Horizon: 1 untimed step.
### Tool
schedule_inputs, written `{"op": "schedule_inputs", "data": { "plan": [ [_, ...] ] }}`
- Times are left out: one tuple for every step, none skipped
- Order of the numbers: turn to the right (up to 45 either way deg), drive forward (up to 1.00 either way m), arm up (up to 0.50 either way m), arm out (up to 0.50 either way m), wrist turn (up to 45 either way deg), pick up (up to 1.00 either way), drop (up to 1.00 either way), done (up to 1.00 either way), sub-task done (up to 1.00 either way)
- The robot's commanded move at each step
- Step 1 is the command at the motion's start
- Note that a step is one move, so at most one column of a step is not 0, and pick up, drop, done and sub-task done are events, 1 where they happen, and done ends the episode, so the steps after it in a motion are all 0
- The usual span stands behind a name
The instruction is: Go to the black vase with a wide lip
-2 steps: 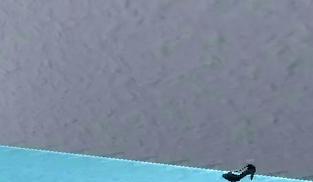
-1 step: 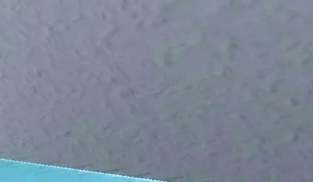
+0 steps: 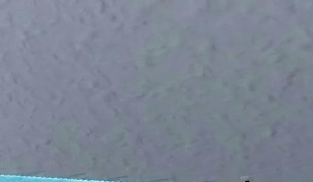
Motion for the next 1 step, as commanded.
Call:
{"op": "schedule_inputs", "data": {
  "plan": [
    [0.0, 0.25, 0.00, 0.00, 0.0, 0.00, 0.00, 0.00, 0.00]
  ]
}}
